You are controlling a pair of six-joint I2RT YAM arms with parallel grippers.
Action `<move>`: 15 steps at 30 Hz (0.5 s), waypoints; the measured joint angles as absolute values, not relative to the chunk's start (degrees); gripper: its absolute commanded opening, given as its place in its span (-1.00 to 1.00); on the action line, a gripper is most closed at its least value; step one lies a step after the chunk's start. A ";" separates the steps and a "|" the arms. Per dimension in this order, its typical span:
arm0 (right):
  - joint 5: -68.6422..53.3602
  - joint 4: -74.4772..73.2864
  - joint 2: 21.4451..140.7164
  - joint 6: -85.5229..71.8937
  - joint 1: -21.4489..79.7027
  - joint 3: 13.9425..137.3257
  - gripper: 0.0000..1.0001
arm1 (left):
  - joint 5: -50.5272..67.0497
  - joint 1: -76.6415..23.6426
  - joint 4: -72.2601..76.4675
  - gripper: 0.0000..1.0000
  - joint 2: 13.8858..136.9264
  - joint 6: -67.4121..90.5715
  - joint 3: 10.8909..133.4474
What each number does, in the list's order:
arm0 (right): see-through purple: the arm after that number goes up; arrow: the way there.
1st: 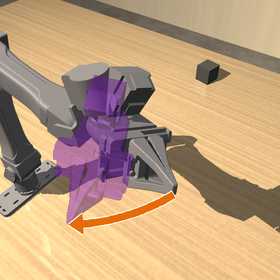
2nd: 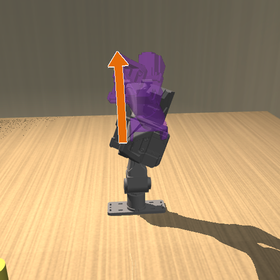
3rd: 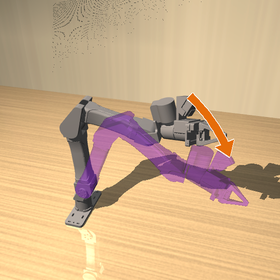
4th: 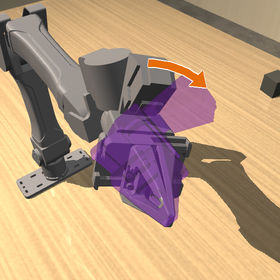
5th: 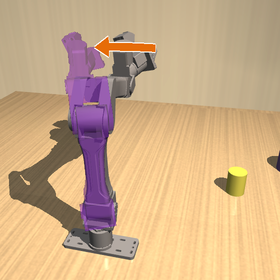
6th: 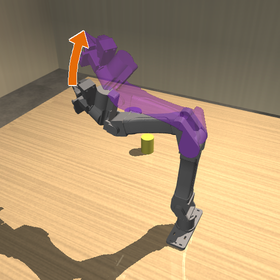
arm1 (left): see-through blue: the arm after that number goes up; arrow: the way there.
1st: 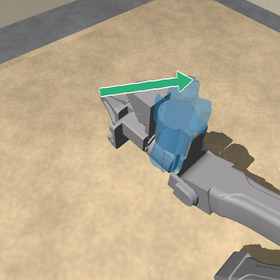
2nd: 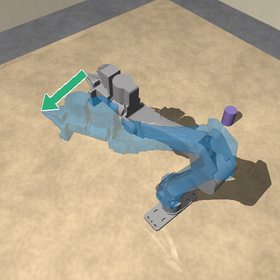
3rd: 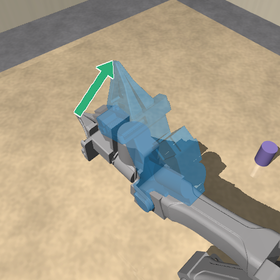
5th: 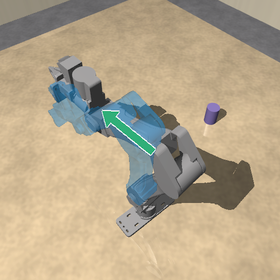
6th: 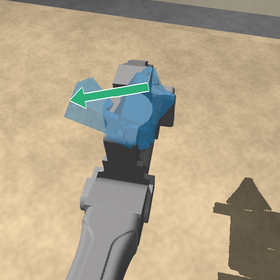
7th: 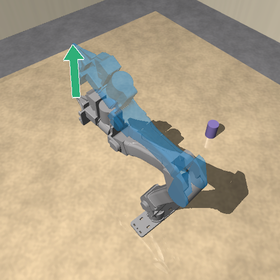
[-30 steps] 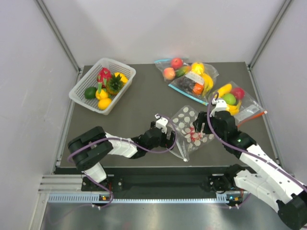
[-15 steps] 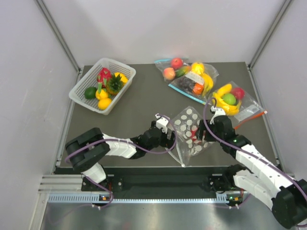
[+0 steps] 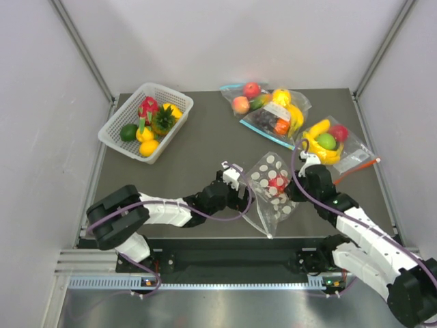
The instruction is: Open the zip-top bag and remove the fake food
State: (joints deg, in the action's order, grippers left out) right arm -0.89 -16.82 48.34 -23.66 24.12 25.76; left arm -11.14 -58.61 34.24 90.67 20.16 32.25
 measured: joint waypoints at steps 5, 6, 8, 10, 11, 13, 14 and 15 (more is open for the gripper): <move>-2.09 -17.63 45.25 -24.10 24.12 25.76 -1.00 | -9.85 -59.37 33.87 0.98 84.29 18.68 32.23; -2.39 -17.63 44.62 -24.32 24.12 25.76 -1.00 | -9.78 -59.57 33.78 0.98 82.87 18.39 32.23; -2.85 -17.63 43.53 -24.77 24.12 25.80 -1.00 | -9.56 -60.05 33.41 0.98 80.38 17.96 32.23; -3.16 -17.63 42.96 -25.26 24.12 25.96 -1.00 | -9.15 -60.45 33.17 0.98 78.87 17.80 32.23; -3.31 -17.61 42.72 -25.54 24.12 26.02 -0.99 | -8.97 -60.58 32.99 0.98 78.70 17.80 32.23; -3.36 -17.63 42.26 -25.82 24.10 26.04 -1.00 | -8.80 -60.75 32.05 0.98 78.74 17.85 32.23; -3.31 -17.65 42.06 -26.02 24.10 26.04 -1.00 | -8.84 -60.82 31.11 0.98 78.91 17.85 32.23; -3.29 -17.65 41.95 -26.15 24.10 26.06 -1.00 | -8.86 -60.90 30.55 0.98 79.07 17.87 32.23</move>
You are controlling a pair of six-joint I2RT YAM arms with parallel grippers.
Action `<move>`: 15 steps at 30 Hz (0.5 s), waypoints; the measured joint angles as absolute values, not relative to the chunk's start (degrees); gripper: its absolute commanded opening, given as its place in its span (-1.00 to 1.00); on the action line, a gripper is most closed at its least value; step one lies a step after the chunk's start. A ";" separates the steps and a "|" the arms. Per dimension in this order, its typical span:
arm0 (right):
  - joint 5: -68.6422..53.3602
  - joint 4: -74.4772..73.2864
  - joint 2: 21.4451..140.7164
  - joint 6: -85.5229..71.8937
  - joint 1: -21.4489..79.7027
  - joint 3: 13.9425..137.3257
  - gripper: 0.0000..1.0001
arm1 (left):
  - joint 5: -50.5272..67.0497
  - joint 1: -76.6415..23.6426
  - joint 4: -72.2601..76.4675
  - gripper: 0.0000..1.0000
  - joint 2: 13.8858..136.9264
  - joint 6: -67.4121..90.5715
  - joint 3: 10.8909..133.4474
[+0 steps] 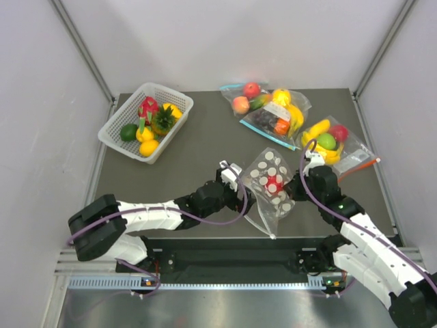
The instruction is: Open the zip-top bag and remove the fake food
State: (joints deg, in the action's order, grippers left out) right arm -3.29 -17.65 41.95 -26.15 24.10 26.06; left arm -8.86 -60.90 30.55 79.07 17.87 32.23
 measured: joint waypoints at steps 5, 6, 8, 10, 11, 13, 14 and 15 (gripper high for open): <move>-2.57 -18.15 41.36 -27.09 24.10 26.06 -1.00 | -10.07 -61.63 25.32 0.98 80.25 18.00 32.03; -2.33 -18.35 41.25 -27.29 24.10 26.06 -1.00 | -10.11 -61.82 24.91 0.98 80.25 18.00 31.64; -1.78 -18.50 41.19 -27.77 24.10 26.06 -0.99 | -10.07 -62.50 24.53 0.98 80.16 17.89 30.50; -0.99 -18.48 41.21 -28.36 24.10 26.06 -1.00 | -9.85 -63.46 23.94 0.98 79.68 17.78 29.10; -0.49 -18.48 41.23 -28.60 24.10 26.06 -1.00 | -9.69 -63.96 23.62 0.98 79.20 17.67 28.38; 0.49 -18.48 41.50 -29.08 24.10 26.06 -1.00 | -8.84 -64.99 22.68 0.98 77.69 17.47 27.22; 0.86 -18.46 41.78 -29.19 24.10 26.06 -1.00 | -8.56 -65.52 22.57 0.98 76.93 17.41 26.85; 1.17 -18.46 42.22 -29.39 24.10 26.06 -1.00 | -8.29 -66.13 22.65 0.98 76.12 17.39 26.55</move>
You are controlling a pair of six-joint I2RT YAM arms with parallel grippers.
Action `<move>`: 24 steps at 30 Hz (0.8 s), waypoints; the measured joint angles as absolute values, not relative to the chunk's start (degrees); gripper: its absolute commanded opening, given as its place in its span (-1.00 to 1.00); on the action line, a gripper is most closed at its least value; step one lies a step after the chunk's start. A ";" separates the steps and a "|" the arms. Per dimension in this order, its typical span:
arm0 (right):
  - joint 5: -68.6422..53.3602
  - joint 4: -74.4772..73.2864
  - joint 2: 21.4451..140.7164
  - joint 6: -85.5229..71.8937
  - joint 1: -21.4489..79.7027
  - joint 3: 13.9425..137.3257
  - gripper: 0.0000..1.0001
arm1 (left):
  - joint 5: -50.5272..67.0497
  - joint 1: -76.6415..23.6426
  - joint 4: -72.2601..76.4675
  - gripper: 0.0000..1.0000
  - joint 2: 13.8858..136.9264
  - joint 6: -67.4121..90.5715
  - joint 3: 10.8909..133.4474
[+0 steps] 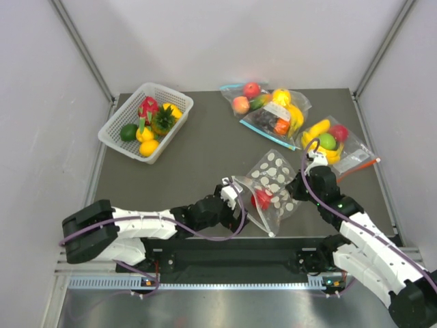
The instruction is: Open the zip-top bag and remove the fake food
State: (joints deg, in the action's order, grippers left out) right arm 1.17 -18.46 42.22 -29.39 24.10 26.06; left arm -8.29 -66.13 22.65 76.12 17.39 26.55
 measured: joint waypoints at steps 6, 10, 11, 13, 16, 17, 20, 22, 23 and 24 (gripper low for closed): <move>1.87 -18.44 43.20 -29.87 24.10 26.06 -1.00 | -8.03 -68.07 24.91 0.98 73.69 16.47 24.51; 1.83 -18.44 43.11 -30.11 24.10 26.06 -1.00 | -8.88 -68.07 28.75 0.98 75.00 13.85 24.45; 1.80 -18.44 43.03 -30.13 24.10 26.06 -1.00 | -9.10 -68.07 30.06 0.98 76.20 12.86 24.58; 1.63 -18.46 42.70 -30.17 24.10 26.06 -1.00 | -9.45 -68.07 31.62 0.98 78.43 11.20 24.91; 1.32 -18.46 42.04 -30.22 24.10 26.06 -1.00 | -8.80 -68.07 35.18 0.98 81.87 8.82 25.08; 1.30 -18.46 41.87 -30.24 24.10 26.06 -1.00 | -8.47 -68.07 36.23 0.98 82.85 8.14 25.15; 1.06 -18.48 41.36 -30.24 24.10 26.06 -1.00 | -7.51 -68.07 38.89 0.96 84.79 6.59 25.45; 0.80 -18.48 41.17 -30.22 24.10 26.06 -1.00 | -6.79 -68.07 40.64 0.89 85.06 5.72 25.45; 0.73 -18.50 41.12 -30.24 24.10 26.06 -1.00 | -6.61 -68.10 41.54 0.86 85.06 5.30 25.47; 0.67 -18.50 41.04 -30.24 24.10 26.06 -1.00 | -6.39 -68.10 42.39 0.72 85.06 4.73 25.54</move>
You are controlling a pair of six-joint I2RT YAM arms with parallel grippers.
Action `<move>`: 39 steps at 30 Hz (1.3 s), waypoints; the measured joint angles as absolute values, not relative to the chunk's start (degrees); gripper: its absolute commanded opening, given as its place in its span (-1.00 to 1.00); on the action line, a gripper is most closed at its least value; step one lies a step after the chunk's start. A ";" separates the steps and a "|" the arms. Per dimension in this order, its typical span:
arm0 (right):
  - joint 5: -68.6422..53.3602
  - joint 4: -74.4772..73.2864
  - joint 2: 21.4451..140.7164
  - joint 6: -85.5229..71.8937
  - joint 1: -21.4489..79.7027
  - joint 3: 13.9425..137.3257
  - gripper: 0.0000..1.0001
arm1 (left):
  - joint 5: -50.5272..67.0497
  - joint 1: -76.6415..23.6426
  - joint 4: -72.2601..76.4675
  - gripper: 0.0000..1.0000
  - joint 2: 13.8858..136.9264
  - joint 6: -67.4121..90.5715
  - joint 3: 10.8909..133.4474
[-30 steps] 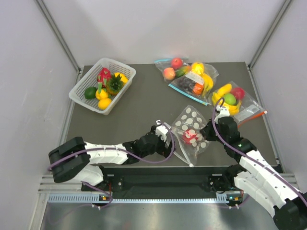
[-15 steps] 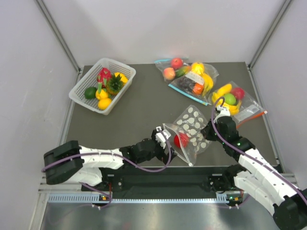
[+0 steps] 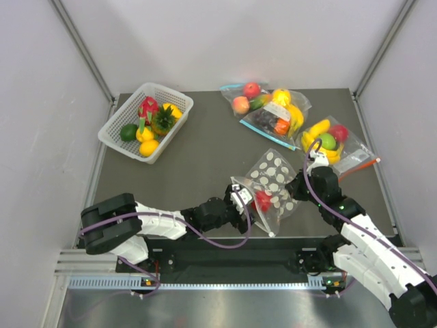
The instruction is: Open the zip-top bag and remove the fake food
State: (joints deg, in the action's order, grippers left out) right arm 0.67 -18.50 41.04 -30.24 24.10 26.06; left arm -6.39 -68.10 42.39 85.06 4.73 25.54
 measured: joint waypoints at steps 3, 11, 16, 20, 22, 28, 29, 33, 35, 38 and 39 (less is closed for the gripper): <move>0.51 -18.50 40.99 -30.24 24.10 26.06 -1.00 | -5.78 -68.27 43.16 0.58 85.06 3.70 26.15; -0.89 -18.50 40.99 -30.30 24.10 26.06 -1.00 | -5.85 -69.95 43.16 0.46 85.82 2.48 27.27; -2.09 -18.52 40.82 -30.70 24.10 26.06 -1.00 | -6.76 -69.95 42.76 0.43 89.58 0.75 27.83; -2.63 -19.14 40.75 -30.70 24.10 26.94 -1.00 | -7.20 -69.95 42.48 0.49 89.80 -0.56 27.75; -2.96 -19.33 40.75 -30.70 24.10 27.68 -1.00 | -7.75 -69.95 42.48 0.56 90.02 -1.30 27.75; -3.55 -19.44 41.10 -30.70 24.10 28.32 -1.00 | -10.50 -69.95 43.44 0.76 94.50 -3.38 28.53; -3.62 -19.55 41.17 -30.70 24.10 28.29 -1.00 | -11.07 -69.95 43.62 0.77 95.44 -3.66 28.71; -3.84 -19.86 41.15 -30.70 24.10 28.29 -1.00 | -11.62 -69.95 44.82 0.83 96.53 -4.10 28.71; -3.92 -19.79 41.17 -30.72 24.10 28.29 -1.00 | -11.62 -69.95 46.85 0.87 96.53 -4.25 28.71; -4.14 -19.49 41.43 -30.94 24.10 28.10 -1.00 | -11.55 -69.95 49.87 0.89 96.73 -4.23 28.71; -4.21 -19.09 41.80 -31.11 24.10 27.97 -1.00 | -11.40 -69.95 50.72 0.89 96.92 -4.23 28.71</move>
State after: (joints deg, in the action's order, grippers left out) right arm -4.21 -19.09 41.80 -31.11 24.10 27.97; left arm -11.40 -69.95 50.72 96.92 -4.23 28.71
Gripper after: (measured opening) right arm 0.005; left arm 0.940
